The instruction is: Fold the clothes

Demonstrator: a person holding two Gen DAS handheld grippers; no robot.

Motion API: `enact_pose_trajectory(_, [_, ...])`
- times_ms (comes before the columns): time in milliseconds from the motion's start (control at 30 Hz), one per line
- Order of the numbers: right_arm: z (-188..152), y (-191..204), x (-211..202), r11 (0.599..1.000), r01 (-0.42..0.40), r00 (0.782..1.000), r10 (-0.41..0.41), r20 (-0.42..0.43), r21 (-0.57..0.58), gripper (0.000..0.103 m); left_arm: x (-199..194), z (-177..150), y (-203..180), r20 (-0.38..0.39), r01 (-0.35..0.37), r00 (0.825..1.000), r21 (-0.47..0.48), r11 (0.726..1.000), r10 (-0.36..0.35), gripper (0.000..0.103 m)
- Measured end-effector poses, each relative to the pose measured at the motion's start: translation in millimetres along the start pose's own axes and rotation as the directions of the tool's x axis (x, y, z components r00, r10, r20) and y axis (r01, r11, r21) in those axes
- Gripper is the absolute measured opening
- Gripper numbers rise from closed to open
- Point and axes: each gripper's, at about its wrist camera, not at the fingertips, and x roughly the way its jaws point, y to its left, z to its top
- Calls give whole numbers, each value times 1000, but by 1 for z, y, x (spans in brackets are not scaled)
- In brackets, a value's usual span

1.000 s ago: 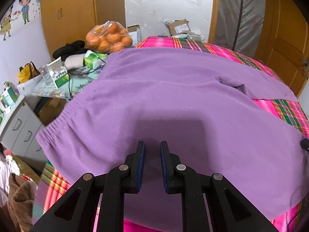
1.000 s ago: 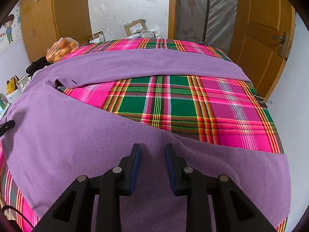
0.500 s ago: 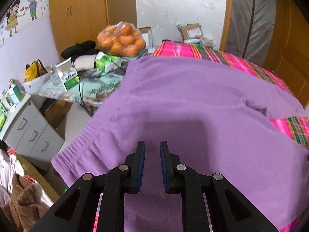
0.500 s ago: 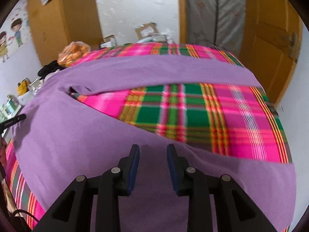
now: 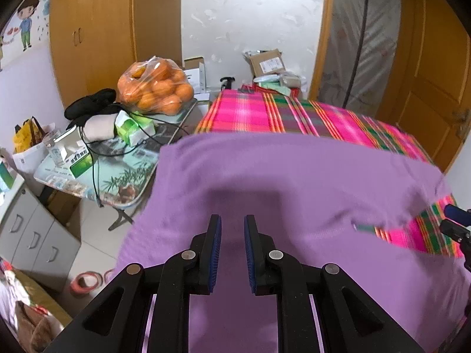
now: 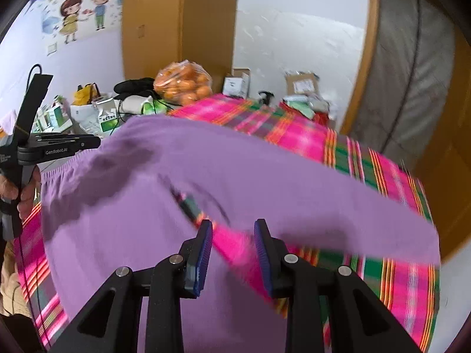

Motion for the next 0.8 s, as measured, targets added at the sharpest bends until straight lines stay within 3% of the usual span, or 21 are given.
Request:
enact_pose_trajectory(167, [46,-14,33,1000,-30,999,30,28,-9,30,24,25,32,-12,-28,1000,-75,997,27,16])
enact_pose_trajectory(367, [79,-26,93,998,-61,998,61,-17,9,30,67,43,49,-58,-14,998,-129,992,7,16])
enact_pose_trajectory(600, [98,-36,151,997,-76,995,76,-67,1,30,111,77,64,-62,-65,996,-94,993,59,16])
enact_pose_trajectory(800, [104,-53,186,996,-92,989,92,-112,4,30,150,83,74,-128,-86,988,-37,996,81,16])
